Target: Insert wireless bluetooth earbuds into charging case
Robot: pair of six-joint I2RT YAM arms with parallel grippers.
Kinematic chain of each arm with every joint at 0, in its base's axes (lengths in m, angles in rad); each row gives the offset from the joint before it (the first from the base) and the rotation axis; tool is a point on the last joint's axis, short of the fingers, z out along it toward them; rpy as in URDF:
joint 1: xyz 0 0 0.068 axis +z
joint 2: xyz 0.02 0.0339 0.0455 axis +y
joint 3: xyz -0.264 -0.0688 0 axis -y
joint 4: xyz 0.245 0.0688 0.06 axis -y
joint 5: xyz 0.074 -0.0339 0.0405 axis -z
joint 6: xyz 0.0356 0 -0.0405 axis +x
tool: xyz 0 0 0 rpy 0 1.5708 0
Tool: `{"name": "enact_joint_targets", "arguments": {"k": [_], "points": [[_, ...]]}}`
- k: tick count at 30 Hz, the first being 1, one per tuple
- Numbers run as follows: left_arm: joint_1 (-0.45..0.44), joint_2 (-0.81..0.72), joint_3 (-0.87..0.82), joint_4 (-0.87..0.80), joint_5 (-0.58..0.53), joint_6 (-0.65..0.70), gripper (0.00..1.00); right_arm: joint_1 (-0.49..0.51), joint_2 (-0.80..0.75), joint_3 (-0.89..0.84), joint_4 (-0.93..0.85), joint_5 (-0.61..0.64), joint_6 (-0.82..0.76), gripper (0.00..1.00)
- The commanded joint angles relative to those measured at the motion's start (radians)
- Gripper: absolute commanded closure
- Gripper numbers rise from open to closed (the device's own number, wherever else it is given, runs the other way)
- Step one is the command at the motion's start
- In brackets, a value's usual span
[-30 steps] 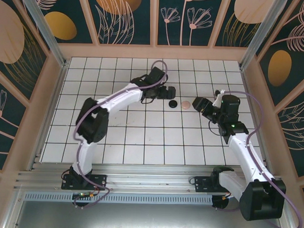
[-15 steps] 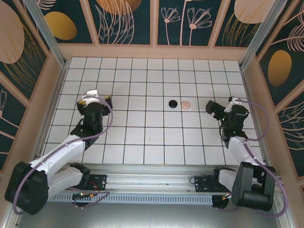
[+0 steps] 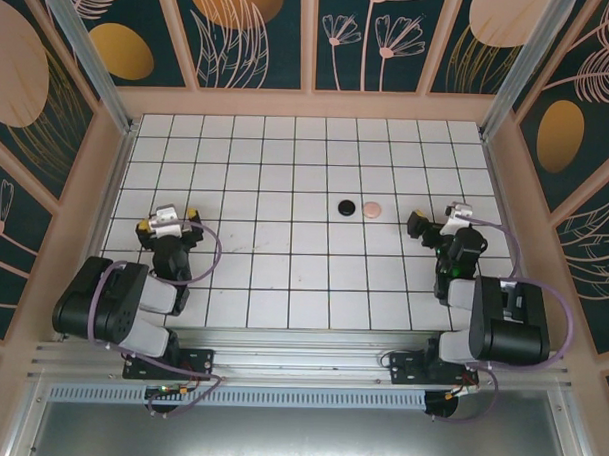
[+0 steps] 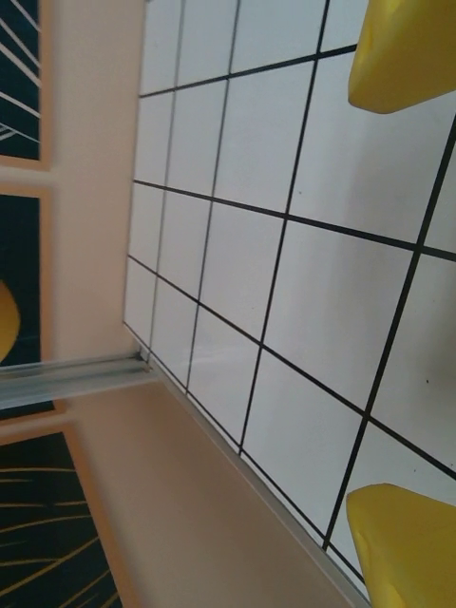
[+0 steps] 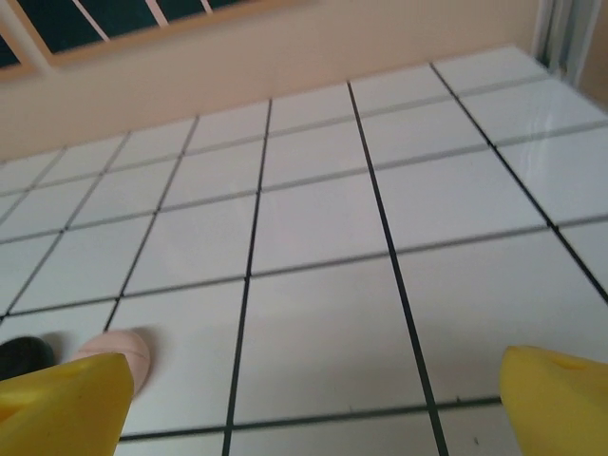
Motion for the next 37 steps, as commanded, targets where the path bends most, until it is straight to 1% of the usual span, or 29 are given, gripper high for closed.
{"name": "enact_joint_targets", "arguments": {"k": [1,2,3,4,5,6,7,28,31,37], "points": [[0.021,0.038,0.052,0.105,0.036,-0.009,0.01,0.050,0.125,-0.037,0.284,0.065,-0.046,0.01],[0.050,0.003,0.129,-0.090,0.073,-0.045,0.01,0.073,0.165,-0.020,0.324,0.098,-0.062,0.01],[0.107,0.016,0.116,-0.042,0.159,-0.078,0.01,0.085,0.132,0.016,0.193,0.126,-0.066,0.01],[0.113,0.013,0.105,-0.032,0.162,-0.083,0.01,0.083,0.144,0.014,0.213,0.130,-0.059,0.01],[0.113,0.006,0.115,-0.056,0.161,-0.083,0.01,0.077,0.149,0.013,0.228,0.132,-0.054,0.01],[0.113,0.012,0.110,-0.036,0.161,-0.081,0.01,0.074,0.140,0.030,0.176,0.134,-0.047,0.01],[0.113,0.008,0.111,-0.050,0.162,-0.081,0.01,0.071,0.144,0.025,0.196,0.128,-0.044,0.01],[0.113,0.007,0.111,-0.046,0.165,-0.075,0.01,0.066,0.142,0.026,0.189,0.123,-0.042,0.01],[0.112,0.012,0.126,-0.068,0.179,-0.070,0.01,0.065,0.142,0.026,0.190,0.123,-0.041,0.01],[0.112,0.008,0.120,-0.060,0.194,-0.063,0.01,0.066,0.142,0.026,0.190,0.122,-0.042,0.01]]}}
